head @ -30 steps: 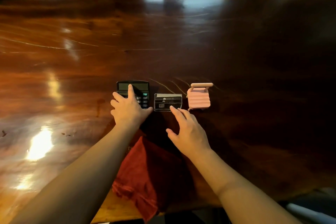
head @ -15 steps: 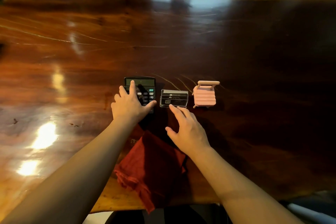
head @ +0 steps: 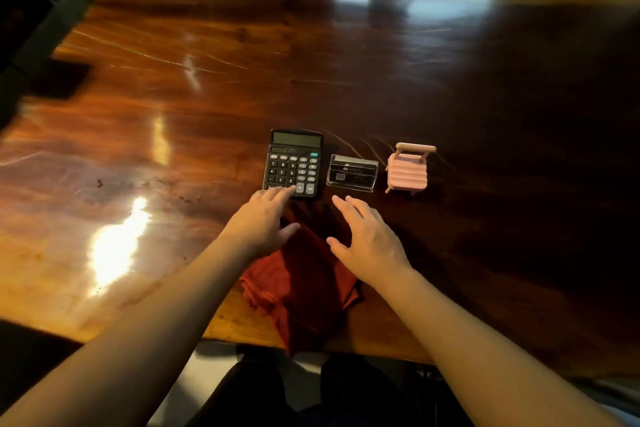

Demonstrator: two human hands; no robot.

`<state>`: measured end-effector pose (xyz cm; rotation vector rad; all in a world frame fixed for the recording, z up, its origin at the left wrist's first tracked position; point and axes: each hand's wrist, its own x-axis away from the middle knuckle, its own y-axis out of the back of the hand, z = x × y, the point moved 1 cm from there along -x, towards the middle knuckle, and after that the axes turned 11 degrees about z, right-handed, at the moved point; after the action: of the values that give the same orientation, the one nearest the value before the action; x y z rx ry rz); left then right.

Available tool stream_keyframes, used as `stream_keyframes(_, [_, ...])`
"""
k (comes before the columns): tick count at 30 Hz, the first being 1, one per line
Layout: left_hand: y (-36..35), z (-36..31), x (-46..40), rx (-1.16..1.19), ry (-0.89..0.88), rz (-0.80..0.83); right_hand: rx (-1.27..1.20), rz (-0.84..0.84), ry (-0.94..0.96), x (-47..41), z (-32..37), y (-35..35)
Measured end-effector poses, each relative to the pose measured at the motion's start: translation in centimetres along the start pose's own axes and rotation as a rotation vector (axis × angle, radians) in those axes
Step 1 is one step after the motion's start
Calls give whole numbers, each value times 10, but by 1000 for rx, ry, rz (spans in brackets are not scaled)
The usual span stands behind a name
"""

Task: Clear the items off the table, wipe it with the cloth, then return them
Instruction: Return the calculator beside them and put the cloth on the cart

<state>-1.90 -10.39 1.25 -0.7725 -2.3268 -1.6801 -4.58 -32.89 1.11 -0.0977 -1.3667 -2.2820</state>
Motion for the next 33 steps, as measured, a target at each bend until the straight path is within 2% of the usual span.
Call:
stream_keyframes(3, [-23, -8, 12, -77, -4, 89, -21, 78, -28, 13, -4, -10])
stream_keyframes(8, [-44, -18, 17, -149, 31, 197, -86, 194, -180, 30, -8, -33])
stream_keyframes(11, [-45, -23, 11, -226, 12, 177, -150, 242, -284, 37, -5, -45])
stream_keyframes(17, [-33, -20, 0, -352, -34, 144, -157, 196, -436, 39, 5, -53])
stream_keyframes(21, [-21, -14, 0, -243, -123, 162, -201, 172, -494, 43, 14, -49])
stream_keyframes(22, [-14, -12, 2, -209, -174, 182, -258, 131, -527, 50, 20, -47])
stream_keyframes(26, [1, -3, 7, -13, -183, 268, -446, 96, -516, 65, 26, -36])
stream_keyframes(33, [62, -37, 26, 205, -414, 338, -622, -168, -498, 121, 55, 0])
